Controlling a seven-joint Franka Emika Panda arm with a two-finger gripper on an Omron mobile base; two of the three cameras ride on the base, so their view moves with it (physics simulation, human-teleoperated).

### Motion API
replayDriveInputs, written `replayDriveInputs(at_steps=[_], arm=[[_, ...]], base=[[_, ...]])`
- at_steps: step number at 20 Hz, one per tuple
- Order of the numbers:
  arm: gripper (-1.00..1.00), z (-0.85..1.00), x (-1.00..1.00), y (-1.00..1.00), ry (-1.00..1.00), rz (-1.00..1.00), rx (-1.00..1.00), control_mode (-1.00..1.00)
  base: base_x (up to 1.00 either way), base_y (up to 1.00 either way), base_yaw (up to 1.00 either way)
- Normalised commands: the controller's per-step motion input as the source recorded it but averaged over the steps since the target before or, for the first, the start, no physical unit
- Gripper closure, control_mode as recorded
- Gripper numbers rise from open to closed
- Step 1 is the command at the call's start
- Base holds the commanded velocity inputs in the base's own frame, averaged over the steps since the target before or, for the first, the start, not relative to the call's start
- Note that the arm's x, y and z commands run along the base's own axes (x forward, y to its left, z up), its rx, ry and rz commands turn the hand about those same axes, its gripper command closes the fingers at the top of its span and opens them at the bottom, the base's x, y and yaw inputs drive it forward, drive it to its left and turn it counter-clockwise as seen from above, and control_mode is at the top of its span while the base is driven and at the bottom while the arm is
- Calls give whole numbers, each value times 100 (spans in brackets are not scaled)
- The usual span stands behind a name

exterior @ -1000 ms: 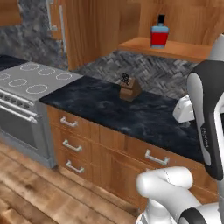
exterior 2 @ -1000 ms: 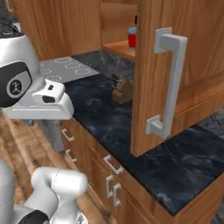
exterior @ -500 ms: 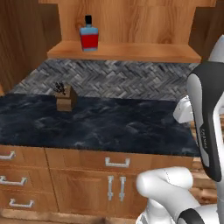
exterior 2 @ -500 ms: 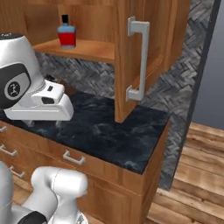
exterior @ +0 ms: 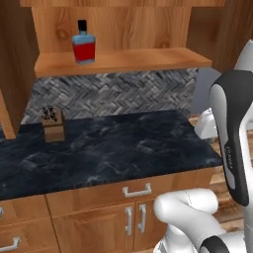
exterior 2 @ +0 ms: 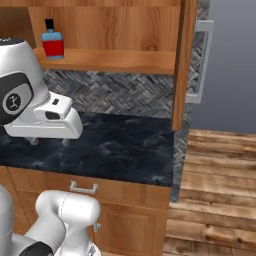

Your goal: Get the candle and the liquor from the cabinet and move them to the dining counter.

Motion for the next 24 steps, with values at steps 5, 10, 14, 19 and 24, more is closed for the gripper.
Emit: replayDriveInputs(at_steps=[5,10,14,19,24], arm=[[-100,0,0,0,0,0,0,100],[-100,0,0,0,0,0,0,100],[-100,0,0,0,0,0,0,100],[-100,0,0,0,0,0,0,100],[-100,0,0,0,0,0,0,100]], base=[[1,37,-4],[9,55,7],[13,33,-1],[40,44,0],[67,21,1]])
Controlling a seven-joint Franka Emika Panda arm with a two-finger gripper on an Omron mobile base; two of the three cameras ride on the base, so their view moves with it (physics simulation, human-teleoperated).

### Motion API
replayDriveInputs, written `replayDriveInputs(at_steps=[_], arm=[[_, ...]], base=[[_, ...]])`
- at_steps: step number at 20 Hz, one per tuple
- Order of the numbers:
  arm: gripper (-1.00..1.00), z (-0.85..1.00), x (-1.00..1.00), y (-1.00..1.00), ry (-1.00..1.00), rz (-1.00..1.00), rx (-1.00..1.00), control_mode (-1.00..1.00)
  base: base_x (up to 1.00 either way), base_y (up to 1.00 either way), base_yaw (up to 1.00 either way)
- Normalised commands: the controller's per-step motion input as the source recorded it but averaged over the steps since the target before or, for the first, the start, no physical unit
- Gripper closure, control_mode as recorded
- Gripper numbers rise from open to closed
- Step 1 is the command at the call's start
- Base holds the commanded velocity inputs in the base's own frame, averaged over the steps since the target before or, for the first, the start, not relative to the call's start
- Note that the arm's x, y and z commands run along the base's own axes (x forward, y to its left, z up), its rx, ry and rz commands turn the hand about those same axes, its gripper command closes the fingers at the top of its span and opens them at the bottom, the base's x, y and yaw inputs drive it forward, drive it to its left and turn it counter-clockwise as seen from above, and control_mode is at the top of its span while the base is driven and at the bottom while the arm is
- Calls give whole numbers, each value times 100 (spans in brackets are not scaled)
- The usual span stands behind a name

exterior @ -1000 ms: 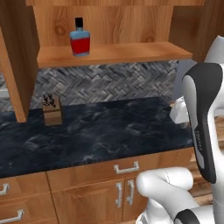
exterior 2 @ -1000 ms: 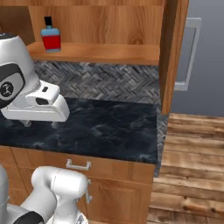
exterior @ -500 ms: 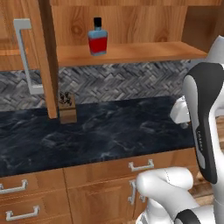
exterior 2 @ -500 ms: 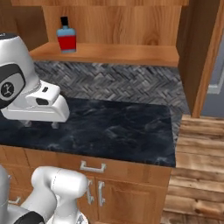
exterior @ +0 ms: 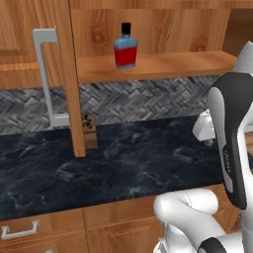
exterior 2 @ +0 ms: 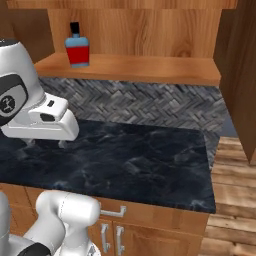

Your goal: Get the candle and the liquor from the cabinet and move them to the dining counter.

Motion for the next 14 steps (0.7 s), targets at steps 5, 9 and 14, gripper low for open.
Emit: replayDriveInputs(at_steps=[5,9,14], arm=[[-100,0,0,0,0,0,0,100],[-100,0,0,0,0,0,0,100],[-100,0,0,0,0,0,0,100]], base=[[58,22,1],[6,30,2],[0,32,3]])
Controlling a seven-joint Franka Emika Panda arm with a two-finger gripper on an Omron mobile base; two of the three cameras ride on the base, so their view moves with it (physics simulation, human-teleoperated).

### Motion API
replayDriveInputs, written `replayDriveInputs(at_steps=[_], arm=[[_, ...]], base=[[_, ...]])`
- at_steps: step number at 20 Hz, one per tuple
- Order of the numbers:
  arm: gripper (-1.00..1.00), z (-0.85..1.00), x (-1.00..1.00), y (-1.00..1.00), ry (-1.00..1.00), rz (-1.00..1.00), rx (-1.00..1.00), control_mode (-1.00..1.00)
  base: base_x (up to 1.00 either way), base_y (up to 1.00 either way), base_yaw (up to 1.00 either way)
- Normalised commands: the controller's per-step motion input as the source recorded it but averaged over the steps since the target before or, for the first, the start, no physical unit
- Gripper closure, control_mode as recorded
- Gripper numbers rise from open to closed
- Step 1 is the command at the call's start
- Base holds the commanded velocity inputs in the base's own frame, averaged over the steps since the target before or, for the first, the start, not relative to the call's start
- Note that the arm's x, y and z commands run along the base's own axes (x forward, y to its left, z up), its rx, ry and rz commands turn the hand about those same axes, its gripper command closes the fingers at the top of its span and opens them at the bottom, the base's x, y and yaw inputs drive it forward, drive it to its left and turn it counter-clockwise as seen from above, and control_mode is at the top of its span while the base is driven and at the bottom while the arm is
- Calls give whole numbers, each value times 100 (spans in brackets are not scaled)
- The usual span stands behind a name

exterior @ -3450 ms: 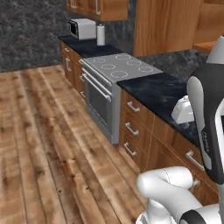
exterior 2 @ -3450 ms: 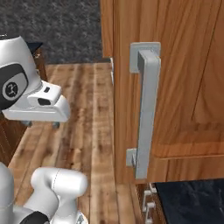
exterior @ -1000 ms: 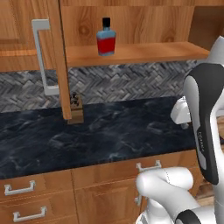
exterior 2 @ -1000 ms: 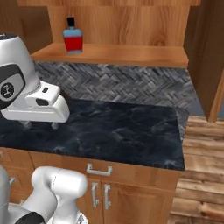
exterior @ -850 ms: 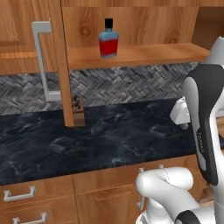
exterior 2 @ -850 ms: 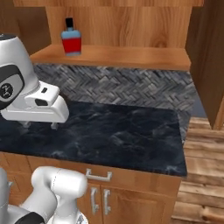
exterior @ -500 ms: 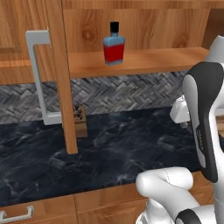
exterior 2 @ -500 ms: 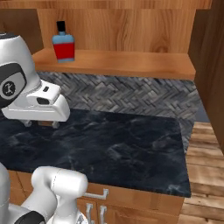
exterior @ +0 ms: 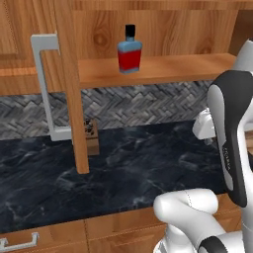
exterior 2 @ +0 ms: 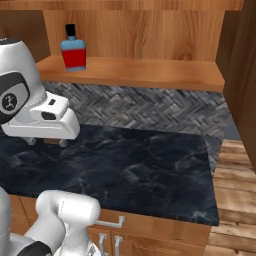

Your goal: Get the candle and the liquor from the cabinet and move them to the dining counter.

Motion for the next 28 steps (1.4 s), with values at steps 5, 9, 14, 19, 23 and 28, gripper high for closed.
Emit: replayDriveInputs(at_steps=[5,9,14,19,23,28], arm=[[-100,0,0,0,0,0,0,100],[-100,0,0,0,0,0,0,100],[-100,0,0,0,0,0,0,100],[-100,2,-1,21,-2,5,0,-100],[-100,24,-4,30,-22,6,0,-100],[-100,42,-6,13,-37,9,0,-100]], base=[[0,38,6],[-1,43,8],[0,42,9],[0,16,4],[0,0,0],[0,0,0]])
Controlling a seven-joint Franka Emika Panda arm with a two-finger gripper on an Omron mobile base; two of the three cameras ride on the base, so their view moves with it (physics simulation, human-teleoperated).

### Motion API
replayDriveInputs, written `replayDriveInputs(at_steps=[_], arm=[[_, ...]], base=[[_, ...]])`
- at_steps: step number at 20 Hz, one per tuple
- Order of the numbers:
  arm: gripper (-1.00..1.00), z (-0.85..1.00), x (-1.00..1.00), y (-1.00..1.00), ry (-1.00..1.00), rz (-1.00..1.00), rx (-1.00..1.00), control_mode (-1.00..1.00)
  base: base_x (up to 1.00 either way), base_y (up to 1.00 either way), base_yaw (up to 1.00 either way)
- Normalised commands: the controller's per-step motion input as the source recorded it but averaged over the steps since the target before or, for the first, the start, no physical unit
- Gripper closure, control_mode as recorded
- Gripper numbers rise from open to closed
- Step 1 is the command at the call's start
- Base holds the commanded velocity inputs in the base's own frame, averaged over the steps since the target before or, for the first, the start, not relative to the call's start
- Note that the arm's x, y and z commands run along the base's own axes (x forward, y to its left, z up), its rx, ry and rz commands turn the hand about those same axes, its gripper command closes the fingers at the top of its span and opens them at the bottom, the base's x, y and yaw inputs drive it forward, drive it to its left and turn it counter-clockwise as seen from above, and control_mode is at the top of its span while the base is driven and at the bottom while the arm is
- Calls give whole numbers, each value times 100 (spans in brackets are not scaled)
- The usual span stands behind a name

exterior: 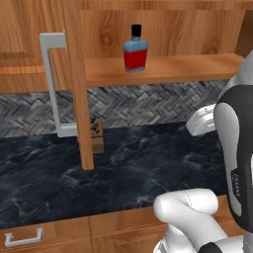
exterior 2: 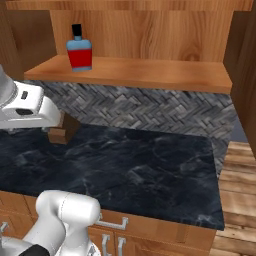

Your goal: Get the candle and the liquor from the cabinet and move them to the dining counter.

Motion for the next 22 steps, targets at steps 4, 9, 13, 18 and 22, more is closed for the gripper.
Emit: replayDriveInputs(at_steps=[4,9,13,18,22], arm=[[-100,56,0,0,-38,6,2,-100],[-100,46,0,1,-38,2,1,-100],[-100,33,0,0,-35,2,1,-100],[-100,29,1,0,-30,0,5,-100],[-100,18,5,0,-19,0,11,-100]], base=[[0,0,0],[0,0,0],[0,0,0],[0,0,0],[0,0,0]])
